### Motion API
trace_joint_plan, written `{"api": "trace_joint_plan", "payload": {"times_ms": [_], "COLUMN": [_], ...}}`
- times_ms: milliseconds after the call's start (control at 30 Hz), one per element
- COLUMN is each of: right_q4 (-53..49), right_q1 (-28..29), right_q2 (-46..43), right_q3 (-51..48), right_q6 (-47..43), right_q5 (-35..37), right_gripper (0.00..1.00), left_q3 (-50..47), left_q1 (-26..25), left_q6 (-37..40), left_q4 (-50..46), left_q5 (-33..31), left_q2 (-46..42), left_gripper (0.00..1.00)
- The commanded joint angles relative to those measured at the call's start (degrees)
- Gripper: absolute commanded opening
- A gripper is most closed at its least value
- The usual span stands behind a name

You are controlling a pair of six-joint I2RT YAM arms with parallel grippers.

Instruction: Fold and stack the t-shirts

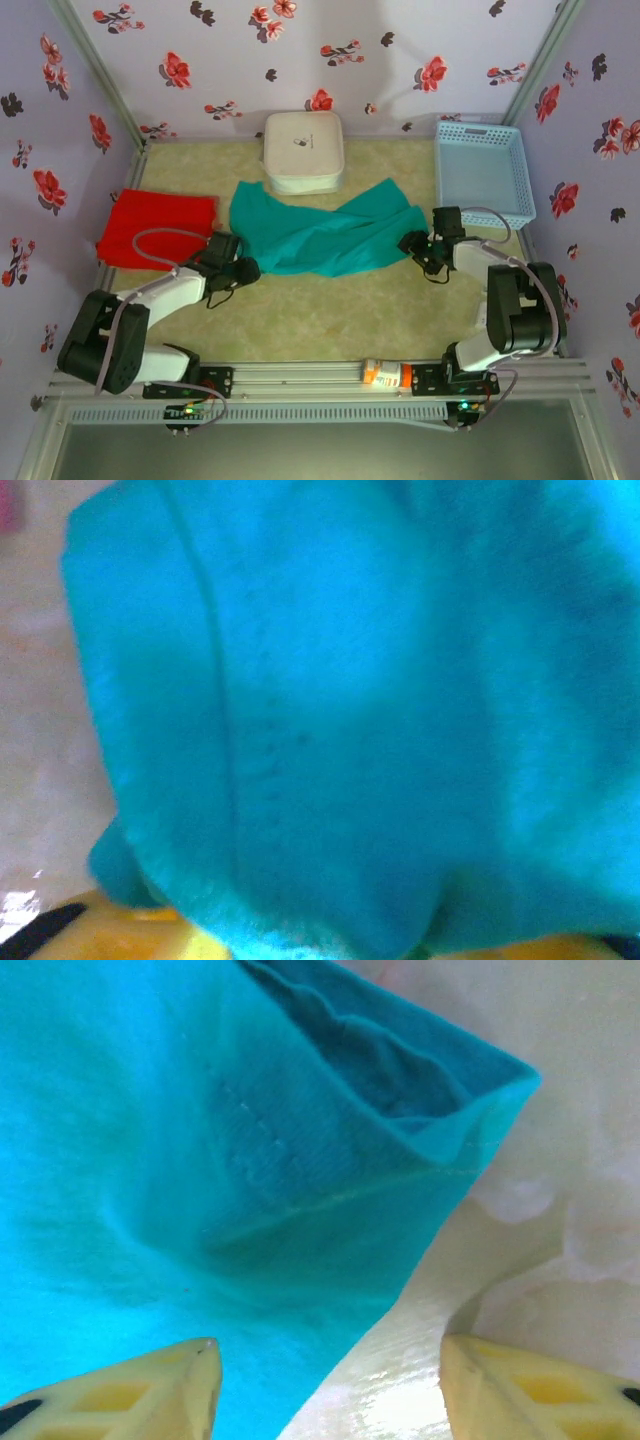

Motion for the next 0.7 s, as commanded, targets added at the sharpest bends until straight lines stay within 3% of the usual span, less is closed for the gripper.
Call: {"api": "trace_joint_plan", "payload": {"times_ms": [0, 233, 500, 667], "right_q4": [4.53, 1.69, -11.33, -20.88], "right_q1": [0.81, 0.81, 0.73, -0.64], "right_q2": [2.84, 0.79, -12.99, -17.51], "right_q3": [1.71, 0.98, 0.89, 7.29], "right_q6": [-0.77, -2.53, -2.70, -2.72], "right_q5": [0.30, -0.20, -3.17, -4.70], "right_gripper": [0.46, 0.00, 0.00, 0.00], "left_q3": [1.30, 4.12, 13.93, 22.56], "left_q1": [-0.42, -0.50, -0.33, 1.59], "left_q6": [0.57, 0.13, 0.84, 2.40], "left_q4": [1.17, -6.33, -26.52, -34.20], "left_q5": [-1.14, -1.15, 1.33, 3.28], "left_q2": [1.70, -3.29, -13.59, -16.11], "left_gripper": [0.30, 0.01, 0.00, 0.00]}}
